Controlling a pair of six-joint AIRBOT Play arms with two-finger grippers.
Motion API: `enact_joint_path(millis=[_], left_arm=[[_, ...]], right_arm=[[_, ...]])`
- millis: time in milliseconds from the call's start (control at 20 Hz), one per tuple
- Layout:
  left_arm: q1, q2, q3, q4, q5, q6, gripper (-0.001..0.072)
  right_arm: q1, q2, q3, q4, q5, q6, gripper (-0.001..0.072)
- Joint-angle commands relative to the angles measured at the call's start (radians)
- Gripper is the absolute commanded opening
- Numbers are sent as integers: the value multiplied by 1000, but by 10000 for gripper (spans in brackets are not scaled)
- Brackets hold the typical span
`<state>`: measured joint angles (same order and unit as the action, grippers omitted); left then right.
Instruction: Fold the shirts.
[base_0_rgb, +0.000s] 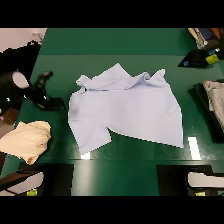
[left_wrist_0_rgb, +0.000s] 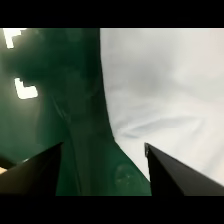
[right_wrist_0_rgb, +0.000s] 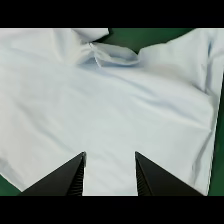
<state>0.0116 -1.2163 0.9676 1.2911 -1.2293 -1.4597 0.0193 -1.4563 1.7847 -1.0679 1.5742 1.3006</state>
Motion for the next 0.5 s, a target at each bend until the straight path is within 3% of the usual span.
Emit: enact_joint_path(millis=[0, 400, 450], left_arm=[[5, 43, -208, -143, 111, 39, 603], [3, 42, -286, -257, 277, 68, 600], [3, 42, -286, -278, 293, 69, 552]], right_arm=[[-57, 139, -188, 3, -2, -3, 366], [-227, 363, -592, 0, -48, -3, 366], [-257, 386, -639, -6, -49, -3, 366]])
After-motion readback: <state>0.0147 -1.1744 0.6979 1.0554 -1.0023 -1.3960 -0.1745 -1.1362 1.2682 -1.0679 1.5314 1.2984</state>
